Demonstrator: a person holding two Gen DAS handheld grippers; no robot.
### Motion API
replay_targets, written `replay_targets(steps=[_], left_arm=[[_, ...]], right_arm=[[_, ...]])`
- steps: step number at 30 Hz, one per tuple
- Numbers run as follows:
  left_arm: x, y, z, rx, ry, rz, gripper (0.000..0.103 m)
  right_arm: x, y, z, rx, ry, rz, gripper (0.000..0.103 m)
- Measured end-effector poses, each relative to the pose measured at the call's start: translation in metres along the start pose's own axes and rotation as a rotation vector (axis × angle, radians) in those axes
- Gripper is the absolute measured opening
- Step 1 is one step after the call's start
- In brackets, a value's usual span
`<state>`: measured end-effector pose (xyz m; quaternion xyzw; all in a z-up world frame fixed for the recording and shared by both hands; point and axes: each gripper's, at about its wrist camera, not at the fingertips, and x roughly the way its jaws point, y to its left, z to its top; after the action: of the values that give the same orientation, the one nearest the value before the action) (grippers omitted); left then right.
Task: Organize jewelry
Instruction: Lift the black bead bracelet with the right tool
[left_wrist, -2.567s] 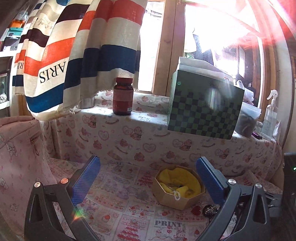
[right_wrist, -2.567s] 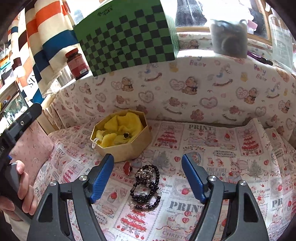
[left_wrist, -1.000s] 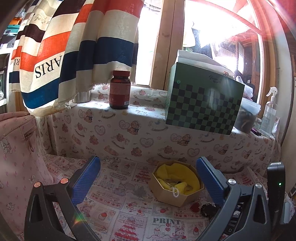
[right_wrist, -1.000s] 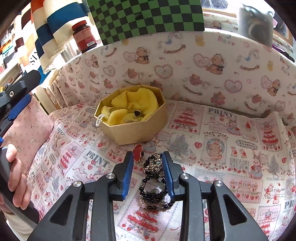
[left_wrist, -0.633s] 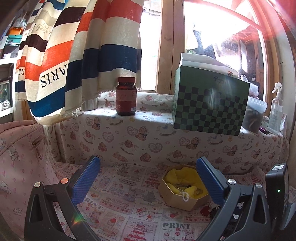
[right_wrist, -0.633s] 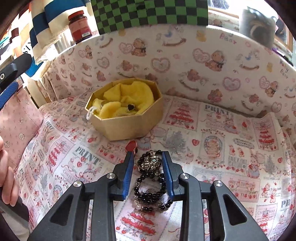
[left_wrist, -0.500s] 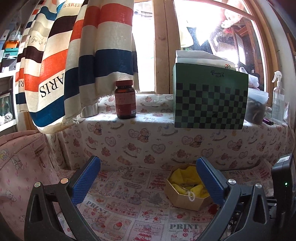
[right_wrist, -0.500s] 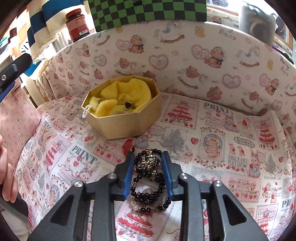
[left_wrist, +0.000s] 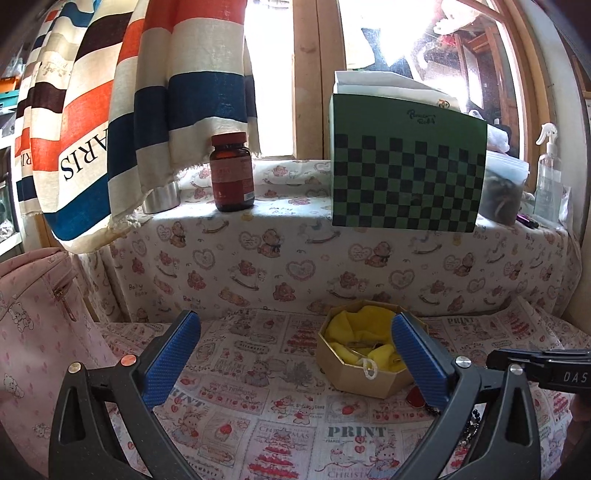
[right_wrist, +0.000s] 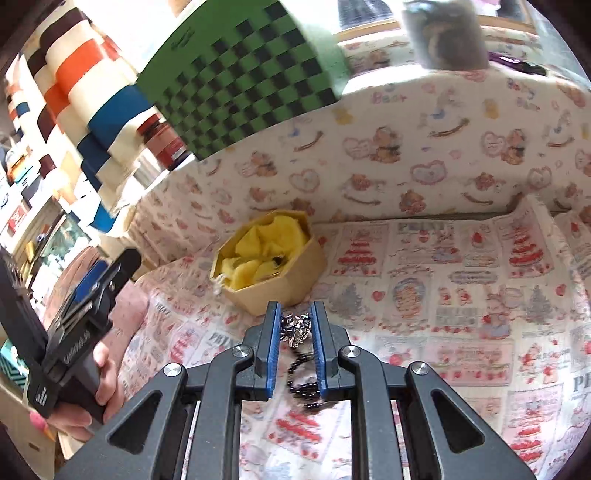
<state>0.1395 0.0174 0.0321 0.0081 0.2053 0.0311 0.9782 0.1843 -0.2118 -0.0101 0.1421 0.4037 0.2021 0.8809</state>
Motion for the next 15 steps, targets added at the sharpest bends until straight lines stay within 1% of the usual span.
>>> replay_targets(steps=[2, 5, 6, 7, 8, 9, 10, 12, 15], left_arm=[[0.002, -0.006, -0.003, 0.028, 0.004, 0.012, 0.102], [0.003, -0.012, -0.006, 0.070, -0.002, 0.019, 0.102], [0.004, -0.013, -0.006, 0.073, 0.004, 0.009, 0.102], [0.004, -0.012, -0.006, 0.066, 0.011, -0.006, 0.102], [0.004, -0.011, -0.006, 0.058, 0.016, -0.018, 0.102], [0.005, -0.010, -0.006, 0.050, 0.021, -0.026, 0.102], [0.005, -0.010, -0.005, 0.047, 0.022, -0.026, 0.102], [0.004, -0.009, -0.005, 0.045, 0.017, -0.016, 0.102], [0.004, -0.007, -0.004, 0.038, 0.015, -0.012, 0.102]], right_arm=[[0.004, -0.004, 0.001, 0.001, 0.009, -0.035, 0.018], [0.020, -0.013, 0.000, 0.025, 0.098, -0.057, 0.019], [0.023, -0.015, -0.001, 0.036, 0.110, -0.067, 0.021], [0.024, -0.016, 0.000, 0.038, 0.108, -0.082, 0.027], [0.023, -0.016, 0.001, 0.032, 0.096, -0.106, 0.036], [0.023, -0.014, 0.001, 0.022, 0.079, -0.129, 0.041], [0.020, -0.013, 0.001, 0.012, 0.060, -0.148, 0.049], [0.014, -0.010, 0.001, -0.001, 0.033, -0.158, 0.050], [0.013, -0.012, 0.000, -0.006, 0.034, -0.175, 0.050]])
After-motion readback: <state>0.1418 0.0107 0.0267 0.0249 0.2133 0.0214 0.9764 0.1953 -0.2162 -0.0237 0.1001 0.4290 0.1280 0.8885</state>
